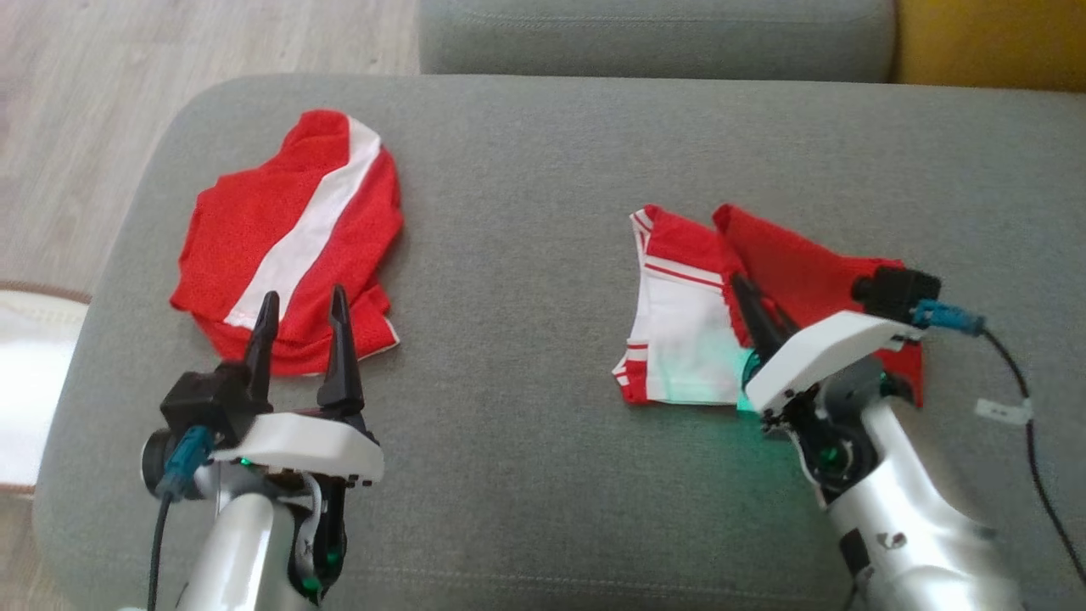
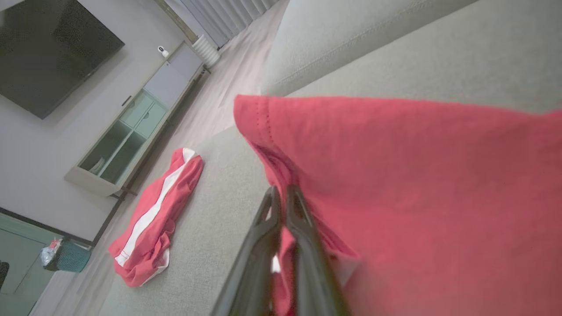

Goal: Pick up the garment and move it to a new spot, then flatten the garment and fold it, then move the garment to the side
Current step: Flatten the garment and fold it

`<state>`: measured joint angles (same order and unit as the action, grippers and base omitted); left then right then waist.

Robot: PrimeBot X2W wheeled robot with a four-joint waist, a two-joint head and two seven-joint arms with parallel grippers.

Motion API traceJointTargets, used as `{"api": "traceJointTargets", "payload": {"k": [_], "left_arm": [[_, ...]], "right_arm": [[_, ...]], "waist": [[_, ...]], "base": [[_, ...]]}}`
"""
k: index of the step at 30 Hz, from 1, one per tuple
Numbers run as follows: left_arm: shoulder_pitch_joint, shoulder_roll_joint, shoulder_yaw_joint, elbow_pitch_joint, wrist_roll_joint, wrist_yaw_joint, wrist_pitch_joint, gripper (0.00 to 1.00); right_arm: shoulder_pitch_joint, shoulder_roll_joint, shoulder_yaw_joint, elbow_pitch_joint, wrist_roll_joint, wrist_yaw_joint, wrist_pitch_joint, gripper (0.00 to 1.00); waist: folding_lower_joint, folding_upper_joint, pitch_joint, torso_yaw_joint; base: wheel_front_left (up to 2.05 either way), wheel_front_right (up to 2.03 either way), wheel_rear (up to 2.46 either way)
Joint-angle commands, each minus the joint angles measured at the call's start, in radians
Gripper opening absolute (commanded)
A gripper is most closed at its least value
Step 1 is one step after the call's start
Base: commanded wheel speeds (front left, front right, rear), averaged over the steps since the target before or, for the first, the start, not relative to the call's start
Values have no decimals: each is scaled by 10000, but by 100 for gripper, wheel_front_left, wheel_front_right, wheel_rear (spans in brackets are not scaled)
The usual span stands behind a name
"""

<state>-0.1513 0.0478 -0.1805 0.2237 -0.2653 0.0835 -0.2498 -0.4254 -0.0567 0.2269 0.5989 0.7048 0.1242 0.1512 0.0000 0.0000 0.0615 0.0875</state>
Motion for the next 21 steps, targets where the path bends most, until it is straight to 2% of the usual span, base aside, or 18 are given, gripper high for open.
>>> {"api": "traceJointTargets", "payload": {"k": [1, 10, 11, 12, 13, 21], "left_arm": [[-477, 43, 310, -289, 90, -39, -120, 100], [-555, 36, 284, -130, 122, -95, -120, 100], [-564, 35, 286, -112, 126, -97, -120, 100], [-572, 35, 289, -96, 130, -96, -120, 100], [-574, 34, 295, -84, 130, -93, -120, 100], [-434, 30, 336, -62, 118, -89, -120, 100]], "right_arm": [[-747, 64, 486, 87, 306, 65, -408, 0], [-1589, 64, 2123, 2021, 1757, 65, -1615, 0], [-1696, 64, 2306, 2245, 1815, 65, -1721, 8], [-1783, 64, 2494, 2442, 1894, 65, -1804, 71], [-1848, 64, 2689, 2582, 2027, 65, -1869, 100], [-2501, 64, 4005, 2974, 3077, 65, -2369, 100]], "waist": [[0, 0, 139, 190], [0, 0, 336, 628], [0, 0, 342, 651], [0, 0, 340, 668], [0, 0, 331, 680], [0, 0, 83, 306]], "base": [[0, 0, 0], [0, 0, 0], [0, 0, 0], [0, 0, 0], [0, 0, 0], [0, 0, 0]]}}
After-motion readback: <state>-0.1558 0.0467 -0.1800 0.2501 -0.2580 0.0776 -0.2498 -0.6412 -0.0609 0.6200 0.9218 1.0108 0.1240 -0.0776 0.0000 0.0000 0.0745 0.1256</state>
